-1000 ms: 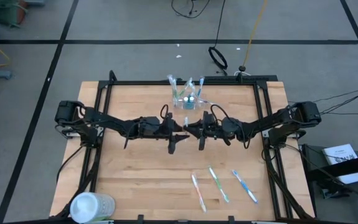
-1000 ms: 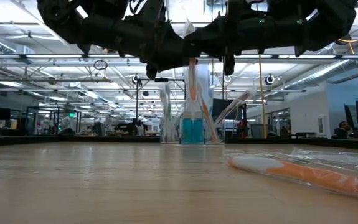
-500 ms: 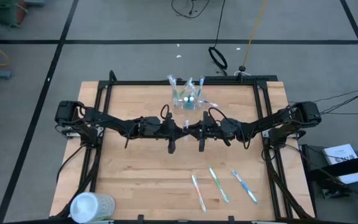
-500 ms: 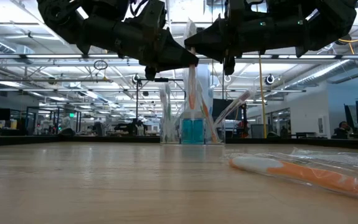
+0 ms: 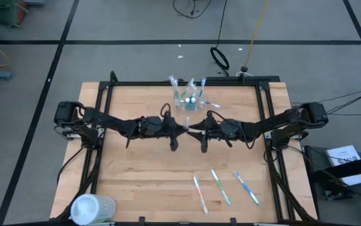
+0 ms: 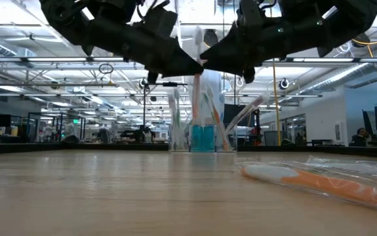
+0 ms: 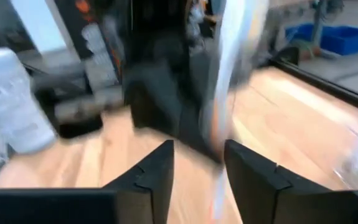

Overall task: Pick & Place toothbrushing station
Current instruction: Put the orange toothbrush into the transparent organizer

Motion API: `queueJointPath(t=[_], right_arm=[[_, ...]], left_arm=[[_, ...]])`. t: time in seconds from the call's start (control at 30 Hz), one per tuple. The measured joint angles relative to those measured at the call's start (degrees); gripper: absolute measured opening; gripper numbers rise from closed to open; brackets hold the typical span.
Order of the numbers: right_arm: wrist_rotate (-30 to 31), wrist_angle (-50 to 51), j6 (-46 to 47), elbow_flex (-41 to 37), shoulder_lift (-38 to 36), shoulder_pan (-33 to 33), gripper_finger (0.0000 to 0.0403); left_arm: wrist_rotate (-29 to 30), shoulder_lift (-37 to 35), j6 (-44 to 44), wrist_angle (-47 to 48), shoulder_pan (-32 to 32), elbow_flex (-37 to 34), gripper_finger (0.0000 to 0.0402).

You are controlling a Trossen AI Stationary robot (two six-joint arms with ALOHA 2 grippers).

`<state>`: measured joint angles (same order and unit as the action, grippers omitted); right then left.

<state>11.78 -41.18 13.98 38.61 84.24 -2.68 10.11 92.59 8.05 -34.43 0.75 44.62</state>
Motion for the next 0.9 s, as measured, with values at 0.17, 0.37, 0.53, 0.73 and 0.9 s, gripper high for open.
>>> queueJointPath(t=[0.17, 0.37, 0.53, 0.73, 0.9], right_arm=[[0.2, 10.3, 0.3, 0.0, -4.0, 0.0, 0.0153], [0.2, 13.2, 0.3, 0.0, -5.3, 0.0, 0.0152], [0.2, 13.7, 0.3, 0.0, -5.3, 0.0, 0.0147], [0.2, 13.2, 0.2, 0.0, -5.3, 0.0, 0.0148], [0.2, 13.4, 0.1, 0.0, -5.3, 0.0, 0.0145]], left_arm=[[10.8, -2.8, -4.0, -1.4, 4.6, 0.0, 0.0031], [14.0, -1.7, -7.7, -7.6, 12.2, 0.0, 0.0033], [13.0, 1.7, -6.5, -12.4, 17.5, 0.0, 0.0034], [8.8, 8.3, -5.9, -16.5, 19.7, 0.0, 0.0035], [9.1, 13.0, -5.8, -15.8, 19.7, 0.0, 0.0035]])
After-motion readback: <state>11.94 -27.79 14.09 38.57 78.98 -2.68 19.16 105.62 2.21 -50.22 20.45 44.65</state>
